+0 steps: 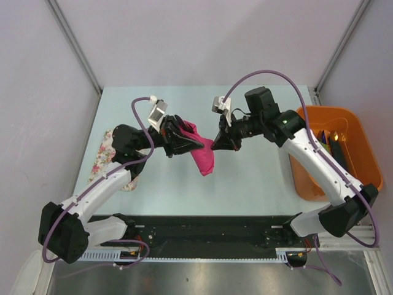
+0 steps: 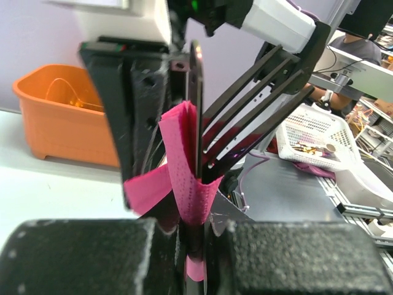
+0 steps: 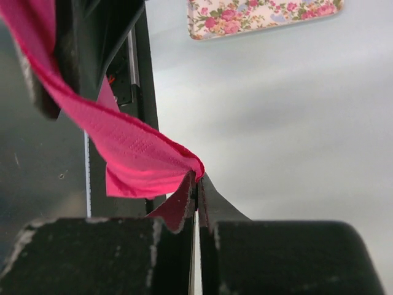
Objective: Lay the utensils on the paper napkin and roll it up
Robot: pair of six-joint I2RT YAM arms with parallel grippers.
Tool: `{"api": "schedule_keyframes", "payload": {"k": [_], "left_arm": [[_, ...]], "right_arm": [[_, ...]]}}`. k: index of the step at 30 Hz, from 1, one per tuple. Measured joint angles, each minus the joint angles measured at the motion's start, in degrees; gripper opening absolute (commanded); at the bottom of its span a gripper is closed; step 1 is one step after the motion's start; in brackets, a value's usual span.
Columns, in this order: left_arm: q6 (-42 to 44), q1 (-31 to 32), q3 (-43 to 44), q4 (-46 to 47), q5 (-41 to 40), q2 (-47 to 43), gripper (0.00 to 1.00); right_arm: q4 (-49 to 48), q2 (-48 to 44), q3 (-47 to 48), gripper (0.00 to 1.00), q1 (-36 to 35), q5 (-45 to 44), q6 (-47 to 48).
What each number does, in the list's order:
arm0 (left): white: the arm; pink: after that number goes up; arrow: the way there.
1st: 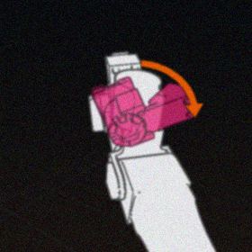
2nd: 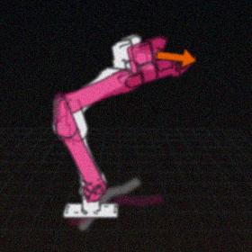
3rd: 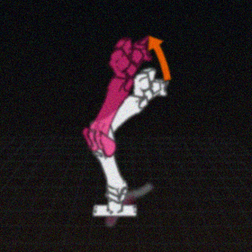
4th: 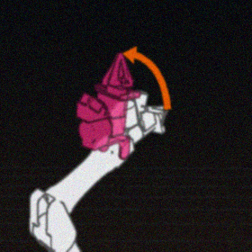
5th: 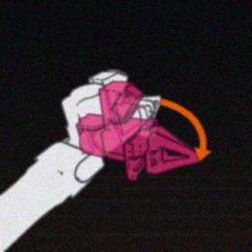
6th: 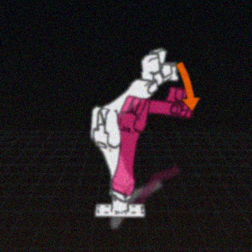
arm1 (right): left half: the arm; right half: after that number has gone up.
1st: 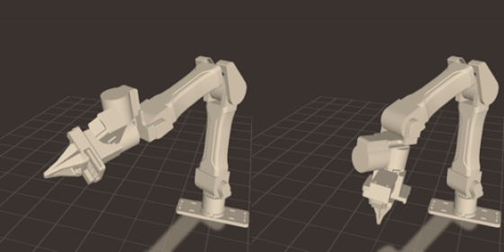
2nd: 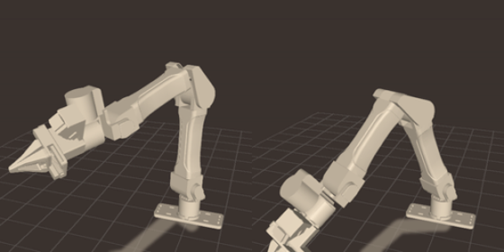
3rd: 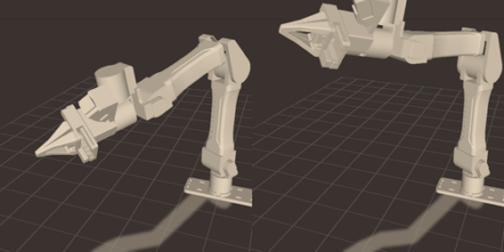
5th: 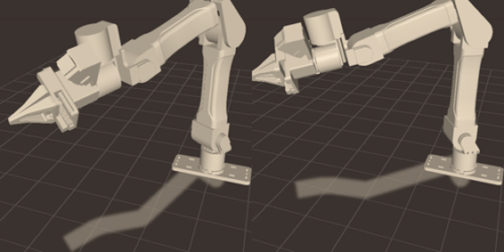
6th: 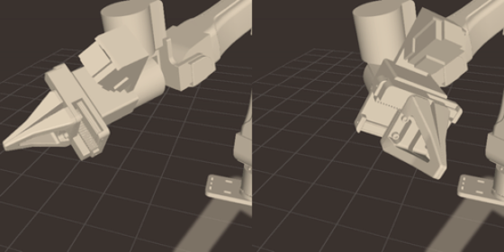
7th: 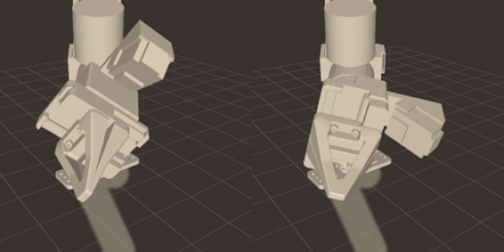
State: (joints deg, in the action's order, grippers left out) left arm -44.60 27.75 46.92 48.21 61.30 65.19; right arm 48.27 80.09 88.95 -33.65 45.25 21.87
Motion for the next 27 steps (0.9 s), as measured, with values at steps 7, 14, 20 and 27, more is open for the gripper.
{"api": "schedule_keyframes", "payload": {"k": [7, 14, 20, 27], "left_arm": [[-0.5, 0.8, 2.3, -1.2, 0.0, 1.5, 0.0], [-2.3, 0.7, 2.4, -1.5, 0.4, 3.7, 0.0], [-1.9, 0.4, 2.9, -3.8, -3.7, 4.0, 0.0], [4.5, -0.5, 5.6, -17.7, -17.8, 3.0, 0.0]], "right_arm": [[-8.5, 0.9, -2.9, 0.0, -3.8, 1.1, -3.6], [-16.5, -0.5, -8.9, 0.0, -5.5, 1.6, -8.2], [-17.2, -0.2, -8.6, 0.4, -2.6, 0.0, -11.6], [-15.6, 0.1, -6.0, 0.52, 9.1, -9.2, -14.9]]}}
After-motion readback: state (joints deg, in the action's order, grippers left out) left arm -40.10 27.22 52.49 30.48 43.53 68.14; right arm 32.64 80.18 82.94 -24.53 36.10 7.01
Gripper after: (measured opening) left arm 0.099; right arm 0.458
